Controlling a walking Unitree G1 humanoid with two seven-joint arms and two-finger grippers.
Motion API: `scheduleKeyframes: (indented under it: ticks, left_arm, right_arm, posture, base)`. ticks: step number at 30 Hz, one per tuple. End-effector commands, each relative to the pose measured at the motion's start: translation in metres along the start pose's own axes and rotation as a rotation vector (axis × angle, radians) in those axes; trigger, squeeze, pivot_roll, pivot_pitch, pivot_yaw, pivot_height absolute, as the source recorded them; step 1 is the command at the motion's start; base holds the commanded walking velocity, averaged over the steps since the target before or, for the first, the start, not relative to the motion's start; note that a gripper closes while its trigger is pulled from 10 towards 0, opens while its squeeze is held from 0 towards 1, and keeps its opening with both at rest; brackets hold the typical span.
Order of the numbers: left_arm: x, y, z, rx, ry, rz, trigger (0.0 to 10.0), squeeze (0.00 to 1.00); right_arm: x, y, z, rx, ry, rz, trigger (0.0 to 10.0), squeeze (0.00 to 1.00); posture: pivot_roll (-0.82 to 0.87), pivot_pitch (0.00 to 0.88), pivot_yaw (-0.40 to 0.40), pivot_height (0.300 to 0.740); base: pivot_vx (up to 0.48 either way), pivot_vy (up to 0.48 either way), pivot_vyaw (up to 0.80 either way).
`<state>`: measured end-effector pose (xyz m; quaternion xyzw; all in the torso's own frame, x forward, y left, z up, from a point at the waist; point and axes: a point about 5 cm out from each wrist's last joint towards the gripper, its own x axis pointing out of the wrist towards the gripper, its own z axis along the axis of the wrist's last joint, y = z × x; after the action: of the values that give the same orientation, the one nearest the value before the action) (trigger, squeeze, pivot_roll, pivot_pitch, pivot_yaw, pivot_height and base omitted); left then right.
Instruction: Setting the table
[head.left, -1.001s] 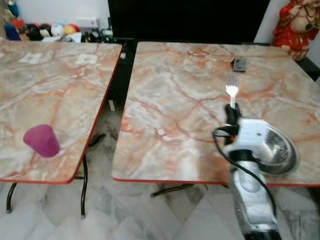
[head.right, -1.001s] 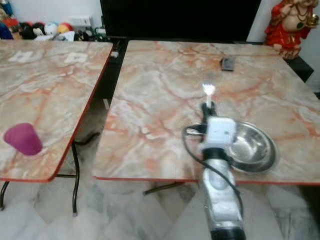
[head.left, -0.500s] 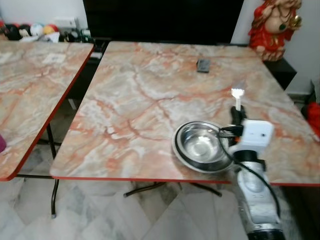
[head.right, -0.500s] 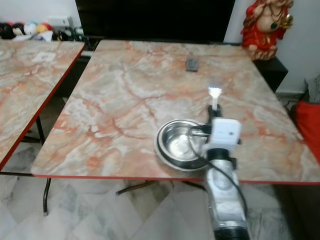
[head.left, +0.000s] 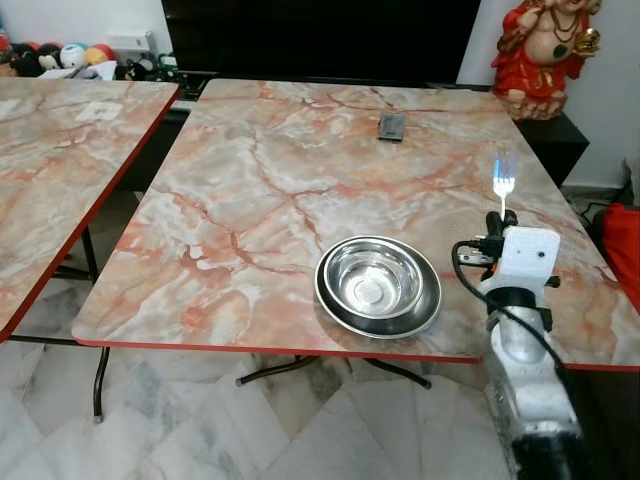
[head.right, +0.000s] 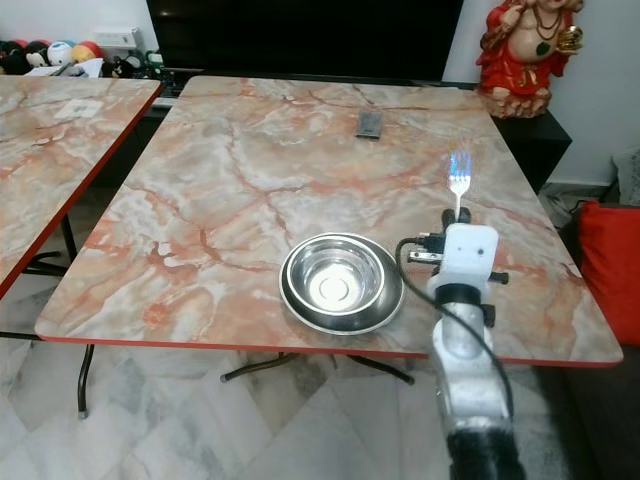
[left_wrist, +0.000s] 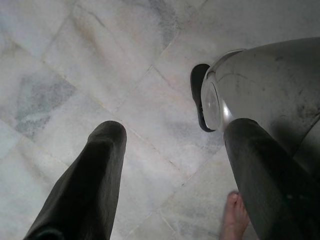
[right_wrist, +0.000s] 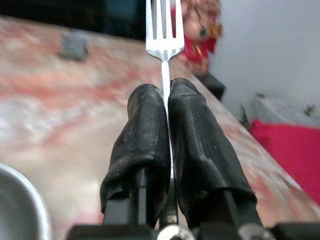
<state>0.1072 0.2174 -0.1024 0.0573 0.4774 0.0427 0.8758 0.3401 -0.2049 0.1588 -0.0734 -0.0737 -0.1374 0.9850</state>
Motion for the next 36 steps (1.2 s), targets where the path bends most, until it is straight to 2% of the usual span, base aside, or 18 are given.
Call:
scheduleKeyframes:
  ticks: [1, 4, 7, 18, 25, 36]
  left_arm:
    - [-0.002, -0.002, -0.010, 0.008, 0.042, -0.013, 10.0, 0.00]
    - [-0.002, -0.002, -0.009, 0.007, 0.040, -0.013, 10.0, 0.00]
    - [-0.002, -0.002, -0.009, 0.009, 0.040, -0.015, 10.0, 0.00]
    - [-0.002, -0.001, -0.009, 0.012, 0.041, -0.018, 10.0, 0.00]
    - [-0.002, 0.000, -0.008, 0.013, 0.040, -0.015, 10.0, 0.00]
    - [-0.002, 0.001, -0.008, 0.014, 0.040, -0.014, 10.0, 0.00]
  right_arm:
    - [0.003, -0.003, -0.008, 0.001, 0.066, -0.010, 10.0, 0.00]
    - [0.010, -0.009, -0.012, 0.010, 0.107, -0.023, 10.0, 0.00]
    - [0.017, -0.009, -0.020, 0.060, 0.196, 0.019, 10.0, 0.00]
    - [0.022, 0.000, -0.027, 0.059, 0.226, 0.104, 10.0, 0.00]
    - [0.027, -0.001, -0.036, 0.037, 0.277, 0.110, 10.0, 0.00]
    - [0.025, 0.003, -0.046, 0.036, 0.300, 0.133, 10.0, 0.00]
  posture:
    - [0.01, 0.116, -0.032, 0.740]
    - [0.02, 0.115, -0.028, 0.740]
    - [0.01, 0.119, -0.023, 0.740]
    - [0.01, 0.127, -0.018, 0.740]
    - [0.02, 0.137, -0.013, 0.740]
    - [0.03, 0.141, -0.008, 0.740]
  base:
    - [0.000, 0.000, 0.00]
    - [0.000, 0.000, 0.00]
    - [0.000, 0.000, 0.00]
    - [0.000, 0.000, 0.00]
    - [0.000, 0.000, 0.00]
    - [0.000, 0.000, 0.00]
